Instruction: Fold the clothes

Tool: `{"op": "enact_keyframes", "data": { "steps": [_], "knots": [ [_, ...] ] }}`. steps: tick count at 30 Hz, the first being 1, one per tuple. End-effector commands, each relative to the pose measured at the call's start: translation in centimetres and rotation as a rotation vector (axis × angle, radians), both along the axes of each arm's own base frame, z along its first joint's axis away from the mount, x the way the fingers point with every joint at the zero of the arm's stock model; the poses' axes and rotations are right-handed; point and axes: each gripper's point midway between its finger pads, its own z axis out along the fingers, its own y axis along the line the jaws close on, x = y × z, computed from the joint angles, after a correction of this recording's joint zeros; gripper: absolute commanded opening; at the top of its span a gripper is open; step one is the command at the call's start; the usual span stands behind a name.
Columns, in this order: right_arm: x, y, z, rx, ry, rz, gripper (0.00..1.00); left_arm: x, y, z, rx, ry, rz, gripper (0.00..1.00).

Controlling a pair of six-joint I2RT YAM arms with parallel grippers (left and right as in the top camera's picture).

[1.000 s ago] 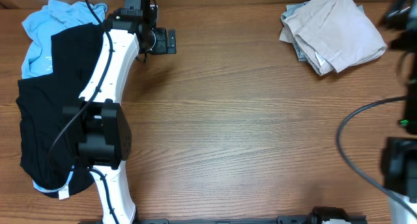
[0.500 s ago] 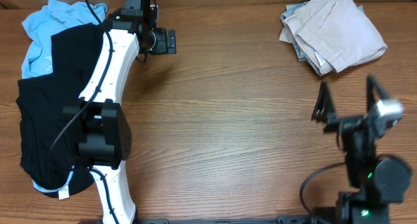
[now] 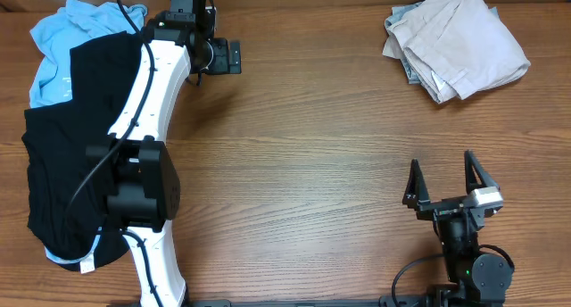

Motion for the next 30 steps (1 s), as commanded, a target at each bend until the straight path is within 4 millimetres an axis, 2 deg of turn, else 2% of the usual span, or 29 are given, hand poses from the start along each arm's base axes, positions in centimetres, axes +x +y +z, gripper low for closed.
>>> {"op": "enact_keyframes", "data": {
  "steps": [1, 5, 8, 10, 13, 30],
  "knots": [
    [-0.2, 0.2, -0.1, 0.004, -0.009, 0.009, 1.00, 0.0, -0.2, -0.6, -0.003, 0.013, 0.006, 1.00],
    [-0.3, 0.3, -0.6, 0.004, 0.011, 0.012, 1.00, 0.0, -0.2, -0.6, -0.003, 0.013, 0.006, 1.00],
    [0.0, 0.3, -1.8, 0.005, 0.060, 0.012, 1.00, 0.0, -0.2, -0.6, -0.003, 0.013, 0.006, 1.00],
    [0.2, 0.2, -3.0, 0.004, 0.109, 0.011, 1.00, -0.1, -0.2, -0.6, -0.003, 0.013, 0.006, 1.00],
    [0.3, 0.2, -6.1, 0.005, 0.238, 0.010, 1.00, 0.0, -0.2, -0.6, -0.003, 0.013, 0.006, 1.00],
    [0.4, 0.2, -6.2, 0.005, 0.244, 0.010, 1.00, 0.0, -0.2, -0.6, -0.003, 0.013, 0.006, 1.00]
  ]
}}
